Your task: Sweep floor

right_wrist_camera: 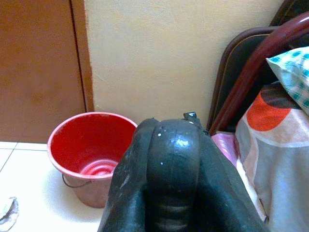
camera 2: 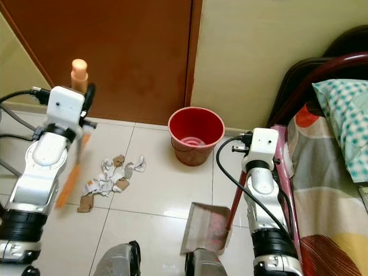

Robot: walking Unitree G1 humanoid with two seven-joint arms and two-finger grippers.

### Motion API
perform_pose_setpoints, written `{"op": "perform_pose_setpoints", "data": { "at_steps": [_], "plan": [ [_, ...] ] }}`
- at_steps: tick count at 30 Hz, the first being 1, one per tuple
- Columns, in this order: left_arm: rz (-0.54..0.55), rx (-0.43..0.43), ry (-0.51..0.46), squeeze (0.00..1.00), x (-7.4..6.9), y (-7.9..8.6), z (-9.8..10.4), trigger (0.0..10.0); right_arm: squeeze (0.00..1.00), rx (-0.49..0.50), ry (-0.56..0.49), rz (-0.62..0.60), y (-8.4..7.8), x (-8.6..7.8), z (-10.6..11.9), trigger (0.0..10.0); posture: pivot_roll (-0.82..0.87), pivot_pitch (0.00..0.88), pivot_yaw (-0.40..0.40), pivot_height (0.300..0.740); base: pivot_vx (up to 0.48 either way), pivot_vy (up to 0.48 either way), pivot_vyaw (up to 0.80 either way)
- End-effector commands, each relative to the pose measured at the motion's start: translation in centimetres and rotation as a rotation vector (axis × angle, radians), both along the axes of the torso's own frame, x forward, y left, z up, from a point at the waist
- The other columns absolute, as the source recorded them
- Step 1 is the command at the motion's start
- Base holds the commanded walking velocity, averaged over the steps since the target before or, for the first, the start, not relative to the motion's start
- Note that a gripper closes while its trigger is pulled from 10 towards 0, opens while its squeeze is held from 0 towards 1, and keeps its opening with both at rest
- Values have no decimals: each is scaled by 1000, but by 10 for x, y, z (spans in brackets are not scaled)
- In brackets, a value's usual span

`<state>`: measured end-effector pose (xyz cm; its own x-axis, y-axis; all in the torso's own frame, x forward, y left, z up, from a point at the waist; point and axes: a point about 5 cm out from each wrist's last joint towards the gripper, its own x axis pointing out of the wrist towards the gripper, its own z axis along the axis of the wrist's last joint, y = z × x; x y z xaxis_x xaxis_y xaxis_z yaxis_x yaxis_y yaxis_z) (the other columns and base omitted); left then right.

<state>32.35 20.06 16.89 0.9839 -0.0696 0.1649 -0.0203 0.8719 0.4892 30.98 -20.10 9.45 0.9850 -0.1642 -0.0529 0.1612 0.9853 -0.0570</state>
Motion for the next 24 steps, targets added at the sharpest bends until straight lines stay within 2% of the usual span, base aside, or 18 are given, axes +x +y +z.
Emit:
{"op": "perform_pose_setpoints", "data": {
  "at_steps": [1,5,8,10,12,13,16,24],
  "plan": [
    [27,16,-65,0,-1,10,8,10000,0,-3,-11,17,1,2,3,10000,22,137,-54,740,0,0,0],
    [36,1,6,0,-3,16,-12,10000,0,-3,-9,19,0,2,3,10000,16,143,-57,740,0,0,0],
    [-2,39,61,0,-5,13,-28,10000,0,-3,-7,21,0,2,3,10000,19,147,-61,740,0,0,0],
    [-46,97,103,0,-6,8,-41,10000,0,-2,-6,21,-1,2,3,10000,22,149,-64,740,0,0,0],
    [-58,90,125,0,-6,7,-46,10000,0,-2,-6,22,0,2,3,10000,22,149,-64,740,0,0,0],
    [-72,69,169,0,-6,3,-57,10000,0,-1,-6,27,2,2,3,10000,22,149,-64,740,0,0,0],
    [-115,54,209,0,-5,-7,-66,10000,0,5,-13,36,4,4,5,10000,14,149,-65,740,0,0,0],
    [-245,-22,221,0,-4,-44,-67,10000,0,9,-24,40,6,6,8,10000,9,149,-61,740,0,0,0]
  ]
}}
